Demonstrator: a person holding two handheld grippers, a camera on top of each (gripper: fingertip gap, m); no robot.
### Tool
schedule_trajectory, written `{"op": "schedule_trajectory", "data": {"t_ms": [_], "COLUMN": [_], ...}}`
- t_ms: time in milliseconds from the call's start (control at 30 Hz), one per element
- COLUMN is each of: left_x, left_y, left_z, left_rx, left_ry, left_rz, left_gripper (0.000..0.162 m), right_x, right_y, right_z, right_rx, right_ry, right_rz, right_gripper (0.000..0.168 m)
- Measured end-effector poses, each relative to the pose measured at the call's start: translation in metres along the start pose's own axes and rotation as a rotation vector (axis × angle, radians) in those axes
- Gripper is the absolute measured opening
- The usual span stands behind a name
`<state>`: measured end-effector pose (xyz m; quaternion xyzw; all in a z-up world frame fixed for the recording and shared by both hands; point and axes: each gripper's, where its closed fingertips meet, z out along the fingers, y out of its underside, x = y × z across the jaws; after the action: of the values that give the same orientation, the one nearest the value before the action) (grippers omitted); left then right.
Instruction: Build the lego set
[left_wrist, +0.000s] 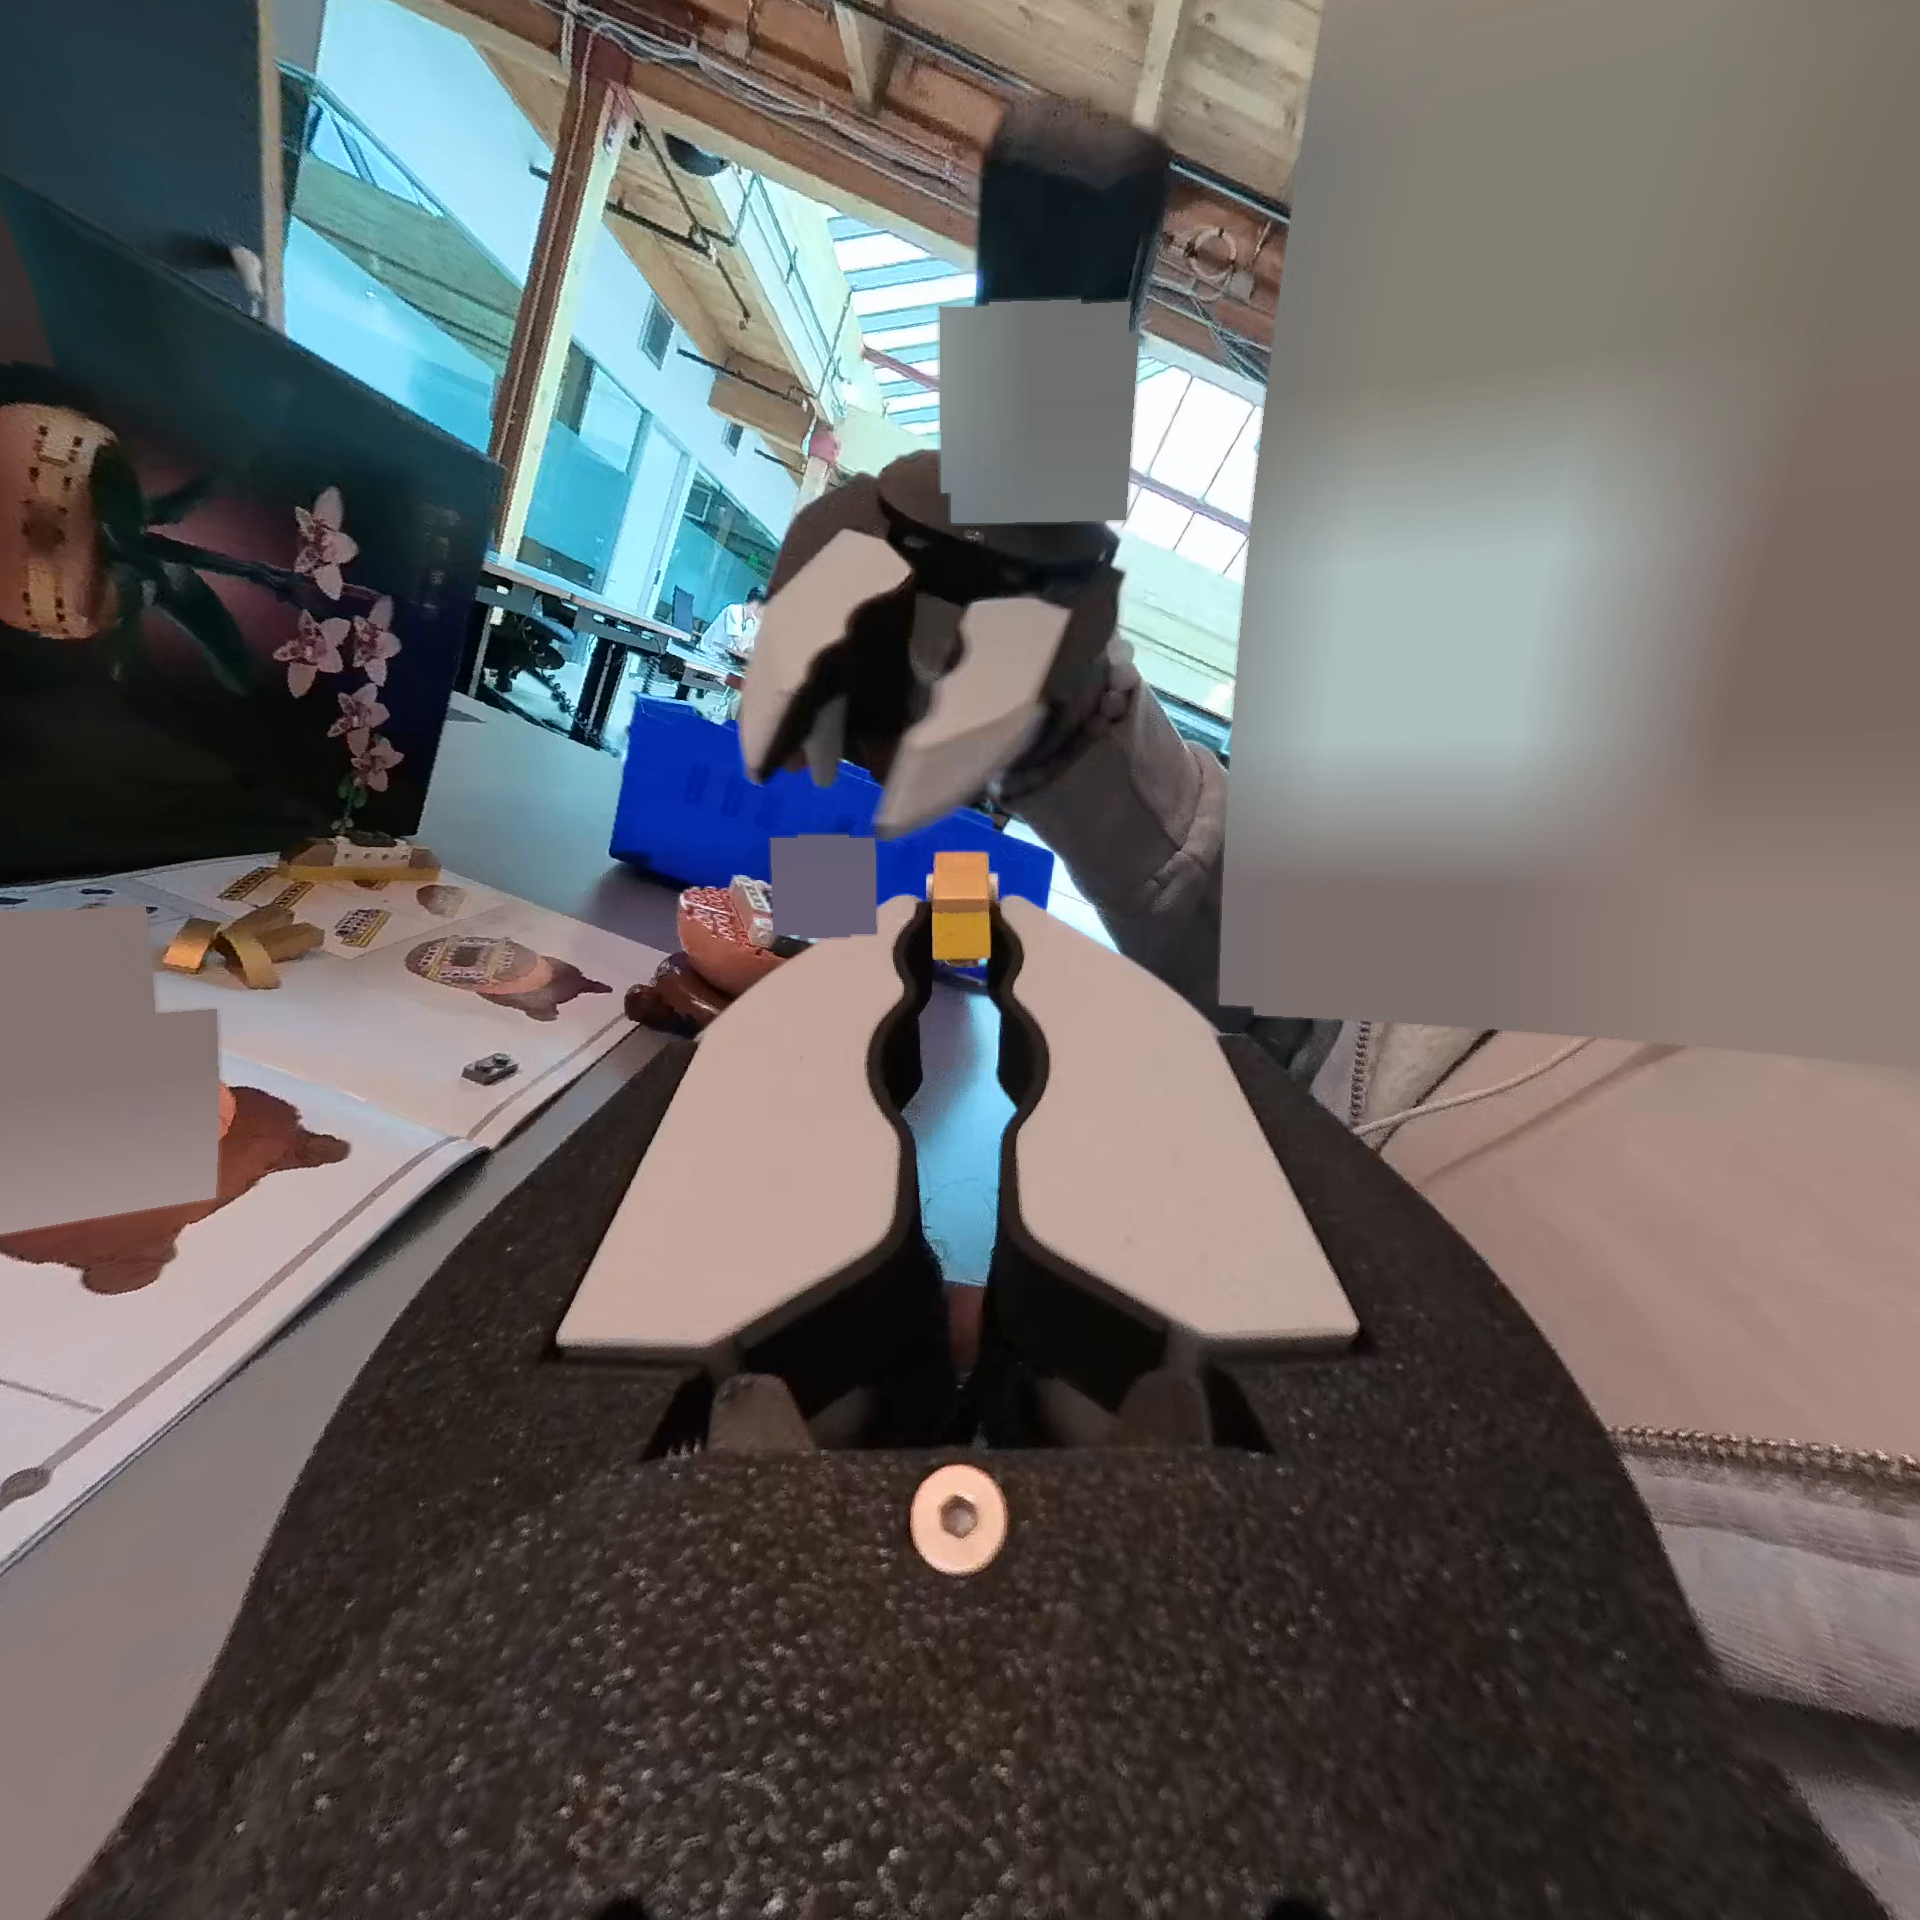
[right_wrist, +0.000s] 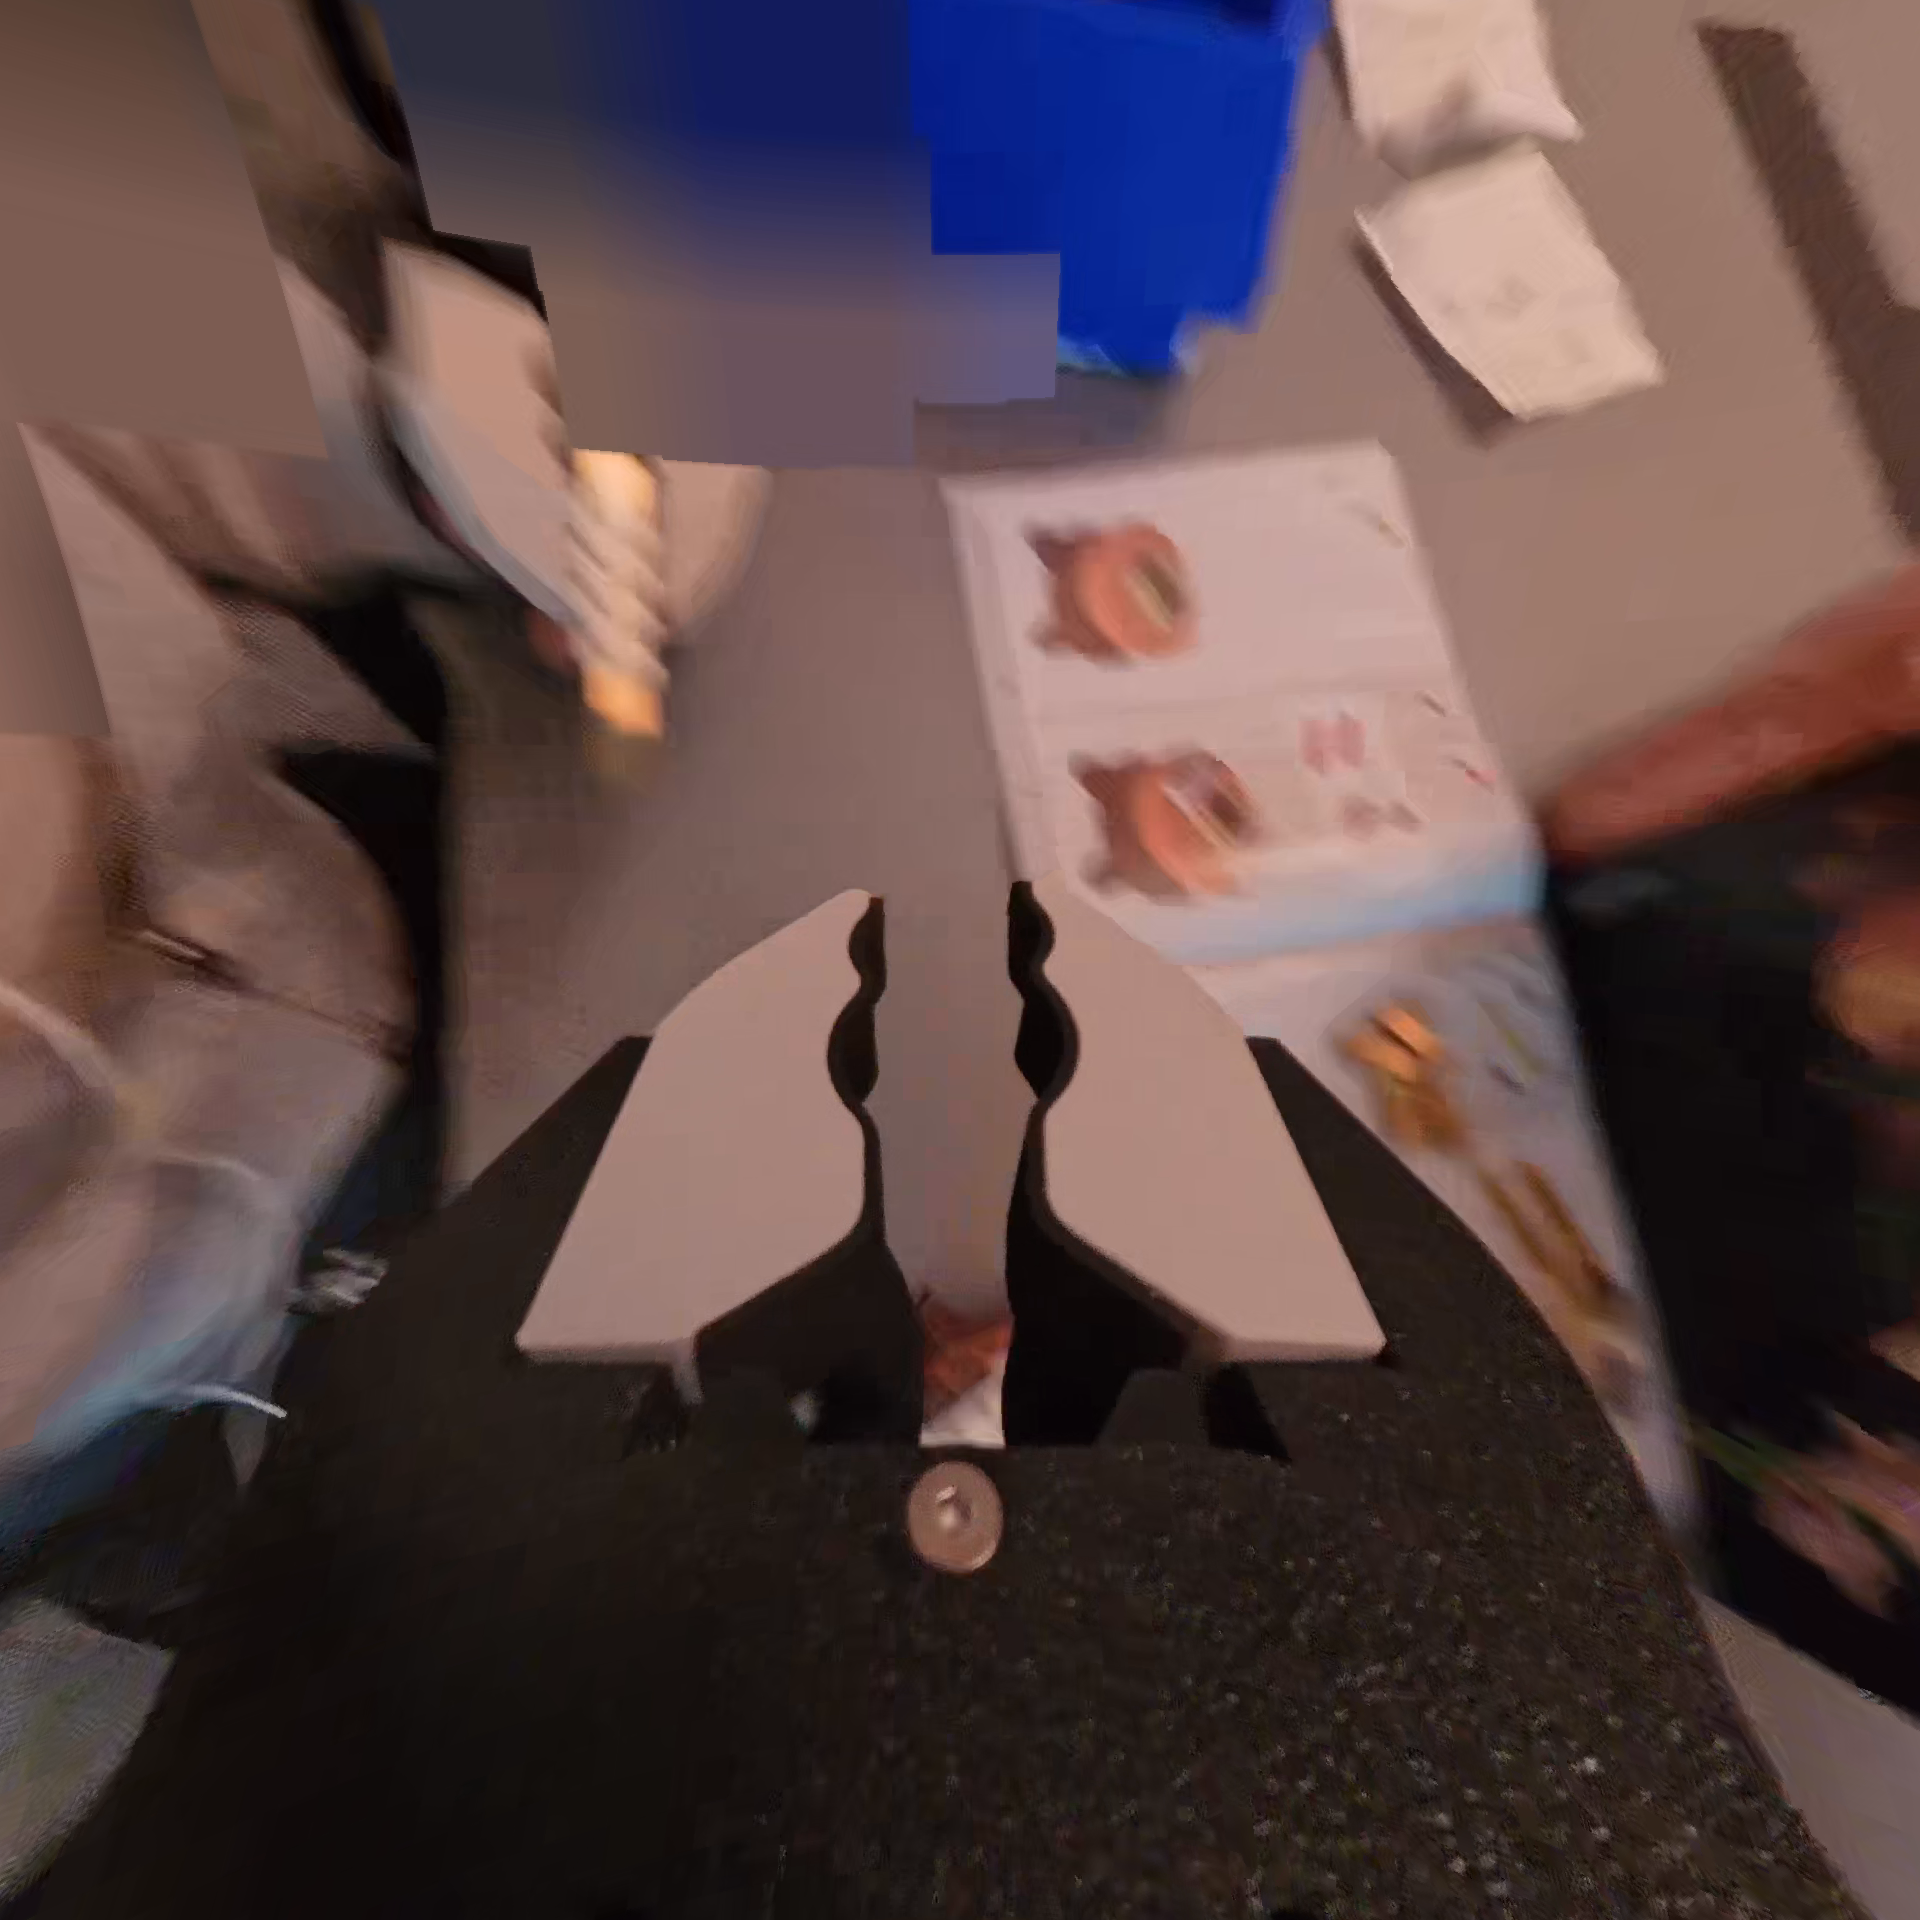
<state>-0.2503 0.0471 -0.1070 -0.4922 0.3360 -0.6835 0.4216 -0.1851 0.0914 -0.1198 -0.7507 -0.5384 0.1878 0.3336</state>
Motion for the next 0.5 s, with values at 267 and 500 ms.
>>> {"op": "schedule_trajectory", "data": {"t_ms": [267, 500], "left_x": [-0.007, -0.009], "left_y": [0.007, 0.004], "left_z": [-0.004, -0.007], "left_rx": [-0.026, 0.002], "left_ry": [-0.019, -0.008], "left_rz": [0.006, -0.019], "left_gripper": [0.009, 0.009], "right_x": [0.053, 0.057], "right_y": [0.094, 0.110], "right_z": [0.048, 0.069], "right_rx": [-0.431, -0.510], "right_ry": [-0.080, -0.119], "right_rz": [-0.046, -0.051], "right_gripper": [0.015, 0.012]}}
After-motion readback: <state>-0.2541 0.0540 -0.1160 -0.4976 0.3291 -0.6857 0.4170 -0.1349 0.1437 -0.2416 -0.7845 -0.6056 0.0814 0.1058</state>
